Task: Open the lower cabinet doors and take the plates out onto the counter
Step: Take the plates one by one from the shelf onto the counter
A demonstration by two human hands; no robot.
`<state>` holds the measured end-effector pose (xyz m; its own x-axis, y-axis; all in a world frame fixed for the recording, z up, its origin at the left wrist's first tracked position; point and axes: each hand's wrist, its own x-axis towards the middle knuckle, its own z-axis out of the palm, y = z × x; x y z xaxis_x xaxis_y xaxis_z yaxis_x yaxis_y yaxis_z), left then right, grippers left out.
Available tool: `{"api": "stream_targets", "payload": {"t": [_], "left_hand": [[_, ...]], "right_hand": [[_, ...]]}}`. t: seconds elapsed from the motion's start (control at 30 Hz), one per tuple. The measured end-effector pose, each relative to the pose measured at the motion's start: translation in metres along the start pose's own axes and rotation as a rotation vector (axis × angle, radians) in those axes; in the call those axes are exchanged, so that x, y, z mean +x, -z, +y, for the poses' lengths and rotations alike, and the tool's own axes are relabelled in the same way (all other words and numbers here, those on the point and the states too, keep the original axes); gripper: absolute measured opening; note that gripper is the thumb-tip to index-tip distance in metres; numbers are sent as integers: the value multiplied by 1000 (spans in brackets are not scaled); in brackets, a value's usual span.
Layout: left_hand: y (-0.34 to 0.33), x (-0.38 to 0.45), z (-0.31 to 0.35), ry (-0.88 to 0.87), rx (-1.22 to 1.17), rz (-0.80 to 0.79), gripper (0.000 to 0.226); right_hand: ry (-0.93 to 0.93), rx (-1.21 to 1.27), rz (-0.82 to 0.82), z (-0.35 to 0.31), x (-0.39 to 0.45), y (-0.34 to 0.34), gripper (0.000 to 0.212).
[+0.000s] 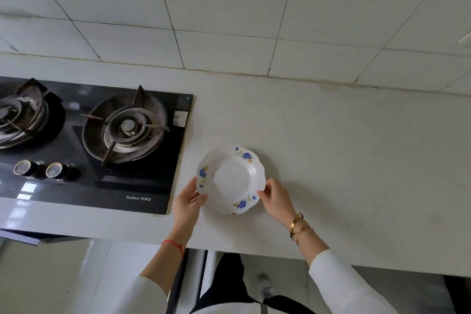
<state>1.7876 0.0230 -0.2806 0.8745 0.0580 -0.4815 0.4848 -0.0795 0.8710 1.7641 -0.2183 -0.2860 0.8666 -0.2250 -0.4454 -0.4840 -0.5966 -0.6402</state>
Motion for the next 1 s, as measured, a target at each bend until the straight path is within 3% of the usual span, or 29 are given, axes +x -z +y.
{"api": "stream_targets", "payload": {"t": [0.3,0.5,0.7,1.0], "left_hand": [[4,7,-8,-19,54,-9,62],[1,4,-2,-75,380,89,63],[10,5,6,-359,703,51,68],[12,7,40,-577,844,21,65]], "right_hand": [[24,-32,26,-1,-3,-7,17],[40,-141,51,-2,-8,-5,27],[57,-257,88,-9,-13,6,62],[207,-306,236,-19,-24,30,67]]}}
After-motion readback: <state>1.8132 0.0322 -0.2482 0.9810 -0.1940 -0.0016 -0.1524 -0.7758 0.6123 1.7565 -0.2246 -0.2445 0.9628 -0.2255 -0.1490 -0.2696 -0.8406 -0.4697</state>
